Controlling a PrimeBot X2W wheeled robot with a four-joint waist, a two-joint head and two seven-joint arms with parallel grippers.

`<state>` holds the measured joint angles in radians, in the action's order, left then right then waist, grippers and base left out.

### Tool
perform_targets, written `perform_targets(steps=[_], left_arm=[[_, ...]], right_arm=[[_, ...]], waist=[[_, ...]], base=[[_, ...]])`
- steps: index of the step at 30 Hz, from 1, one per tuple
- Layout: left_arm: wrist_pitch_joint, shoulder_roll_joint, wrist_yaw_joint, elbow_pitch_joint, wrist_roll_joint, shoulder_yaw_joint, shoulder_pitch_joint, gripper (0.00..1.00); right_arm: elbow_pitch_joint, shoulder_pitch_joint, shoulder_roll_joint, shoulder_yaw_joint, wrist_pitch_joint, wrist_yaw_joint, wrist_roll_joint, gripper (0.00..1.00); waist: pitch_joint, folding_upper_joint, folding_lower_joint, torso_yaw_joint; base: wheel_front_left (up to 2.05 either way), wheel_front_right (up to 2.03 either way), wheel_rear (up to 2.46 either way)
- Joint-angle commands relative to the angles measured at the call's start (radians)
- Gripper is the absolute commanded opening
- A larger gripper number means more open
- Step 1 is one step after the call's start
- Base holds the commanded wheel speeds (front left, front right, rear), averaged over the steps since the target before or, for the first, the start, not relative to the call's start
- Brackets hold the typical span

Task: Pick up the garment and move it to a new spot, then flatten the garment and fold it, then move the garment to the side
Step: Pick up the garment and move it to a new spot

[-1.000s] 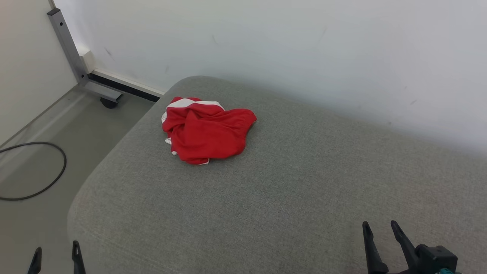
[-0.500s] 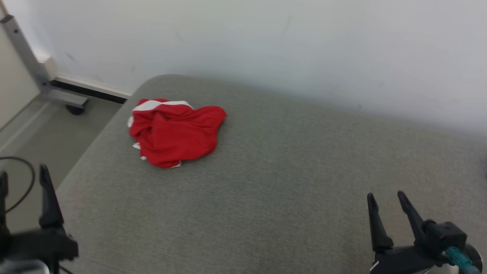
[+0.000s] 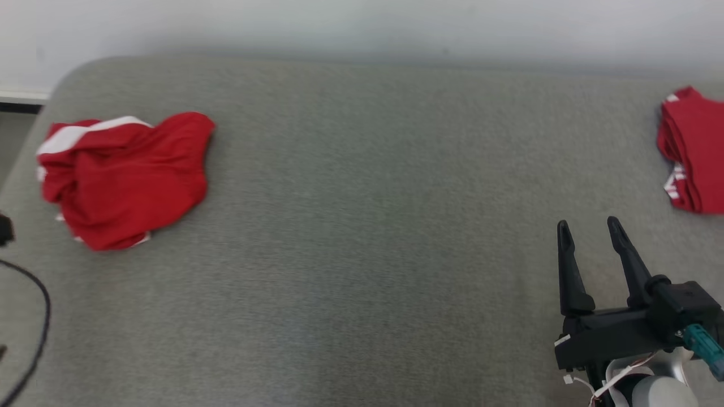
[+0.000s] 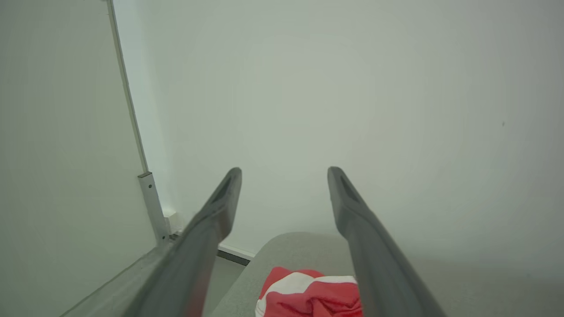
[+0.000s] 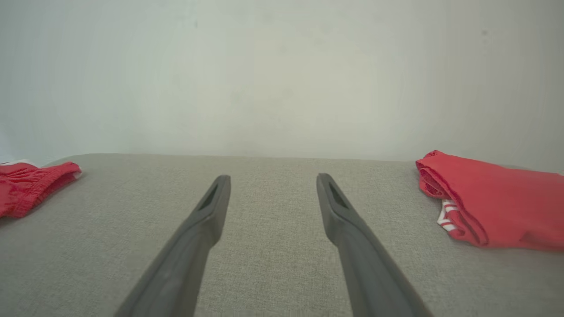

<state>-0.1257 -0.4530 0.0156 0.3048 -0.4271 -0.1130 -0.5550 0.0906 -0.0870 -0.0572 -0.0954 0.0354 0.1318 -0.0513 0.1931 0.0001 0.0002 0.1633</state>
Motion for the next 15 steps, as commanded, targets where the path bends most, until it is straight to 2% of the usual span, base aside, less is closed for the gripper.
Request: perform_targets(steps=[1, 7, 15], left_arm=[[0.0, 0.005, -0.008, 0.019, -0.032, -0.014, -0.039, 1.0], [0.037, -0.066, -0.05, 0.22, -0.035, -0.006, -0.166, 1.0], [0.116, -0.121, -0.104, 0.499, -0.037, 0.042, -0.27, 1.0]], right_arm=[[0.005, -0.017, -0.001, 0.0, 0.006, -0.003, 0.002, 1.0], [0.016, -0.04, 0.003, -0.009, 0.02, -0.003, 0.0, 1.0], [0.019, -0.054, 0.007, -0.016, 0.035, -0.003, 0.003, 1.0]], waist=[[0.166, -0.0001, -0.0002, -0.166], [0.237, -0.0001, -0.0002, -0.228], [0.285, -0.0001, -0.0002, -0.255]], base=[[0.0, 0.0, 0.0], [0.0, 0.0, 0.0], [0.0, 0.0, 0.0]])
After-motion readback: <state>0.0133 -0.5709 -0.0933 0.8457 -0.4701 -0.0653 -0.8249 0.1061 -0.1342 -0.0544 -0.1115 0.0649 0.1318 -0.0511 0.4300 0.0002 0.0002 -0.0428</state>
